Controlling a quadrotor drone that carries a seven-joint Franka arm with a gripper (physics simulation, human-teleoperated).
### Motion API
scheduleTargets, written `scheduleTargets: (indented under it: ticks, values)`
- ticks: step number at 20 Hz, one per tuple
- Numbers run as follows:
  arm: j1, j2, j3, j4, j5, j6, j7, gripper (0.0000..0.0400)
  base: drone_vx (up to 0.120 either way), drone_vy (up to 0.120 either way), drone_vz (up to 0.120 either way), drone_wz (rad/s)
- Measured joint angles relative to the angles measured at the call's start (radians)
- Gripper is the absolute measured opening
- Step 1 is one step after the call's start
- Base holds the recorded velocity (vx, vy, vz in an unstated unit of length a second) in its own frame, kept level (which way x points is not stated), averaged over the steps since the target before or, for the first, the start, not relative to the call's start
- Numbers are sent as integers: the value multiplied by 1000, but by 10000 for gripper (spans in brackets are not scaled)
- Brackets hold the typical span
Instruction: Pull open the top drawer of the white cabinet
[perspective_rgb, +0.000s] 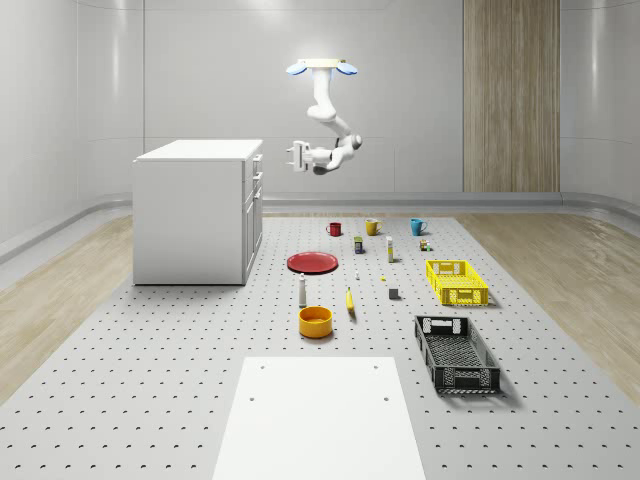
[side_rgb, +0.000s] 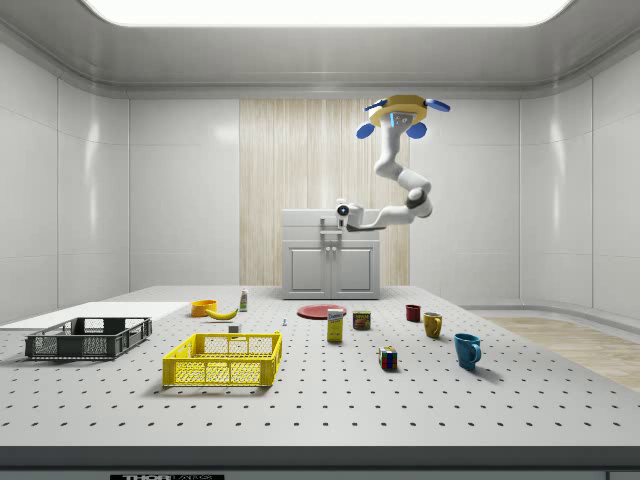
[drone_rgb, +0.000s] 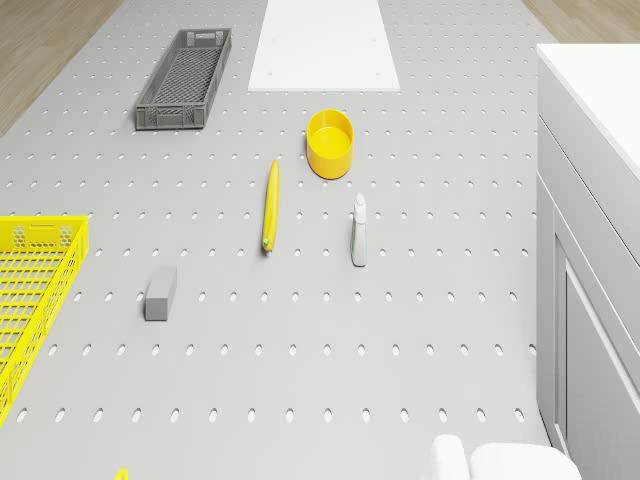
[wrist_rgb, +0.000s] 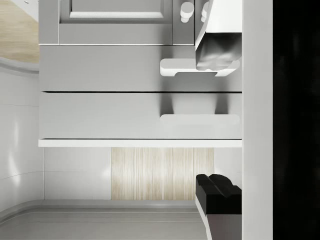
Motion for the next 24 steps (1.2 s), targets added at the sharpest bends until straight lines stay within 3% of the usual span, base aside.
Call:
scheduleTargets:
  ticks: [15, 24]
  values:
    - [27, 167, 139, 66, 227, 61, -112, 305, 0, 0, 0, 0]
    - [-7, 239, 212, 100, 317, 53, -149, 305, 0, 0, 0, 0]
